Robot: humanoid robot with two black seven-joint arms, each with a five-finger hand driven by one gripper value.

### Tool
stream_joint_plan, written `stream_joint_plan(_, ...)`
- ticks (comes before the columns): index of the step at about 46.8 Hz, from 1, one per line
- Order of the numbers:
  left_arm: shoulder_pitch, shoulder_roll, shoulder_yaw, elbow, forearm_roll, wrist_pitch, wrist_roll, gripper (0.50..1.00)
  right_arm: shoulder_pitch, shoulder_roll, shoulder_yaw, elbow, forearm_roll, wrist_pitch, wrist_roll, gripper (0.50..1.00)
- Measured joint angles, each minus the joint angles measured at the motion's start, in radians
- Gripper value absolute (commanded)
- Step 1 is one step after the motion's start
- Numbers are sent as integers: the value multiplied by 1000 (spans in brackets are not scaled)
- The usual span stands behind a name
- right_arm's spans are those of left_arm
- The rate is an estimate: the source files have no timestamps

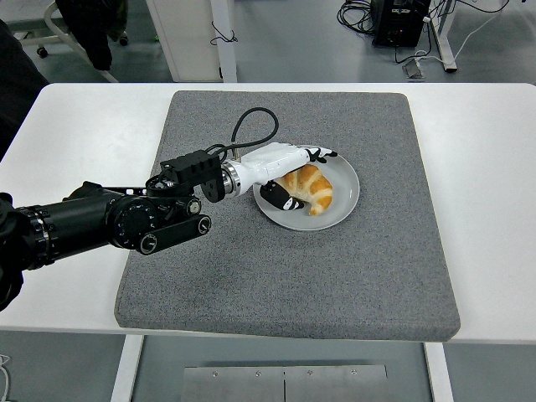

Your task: Place the bread on the plate

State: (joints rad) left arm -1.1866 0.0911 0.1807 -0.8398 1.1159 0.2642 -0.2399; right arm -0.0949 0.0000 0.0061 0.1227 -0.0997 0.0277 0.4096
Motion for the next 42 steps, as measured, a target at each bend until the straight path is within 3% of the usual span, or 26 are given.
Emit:
stream_joint_plan(12,-4,18,-18,-6,-37,-6,-30,969,0,0,0,0,0,0,0,1000)
stream_joint_plan(16,-4,42,-53,-19,-121,-8,-105,971,0,0,0,0,0,0,0,1000)
stream_joint_plan(20,-4,66,-79,-21,-206,-8,-218,972,0,0,0,0,0,0,0,1000)
stream_joint_plan(23,-3,73,-83,-21,-246,-8,-258,972,1,0,0,0,0,0,0,1000)
stream_joint_plan(42,14,120,-149,-20,-449,-8,-260,971,0,0,0,0,0,0,0,1000)
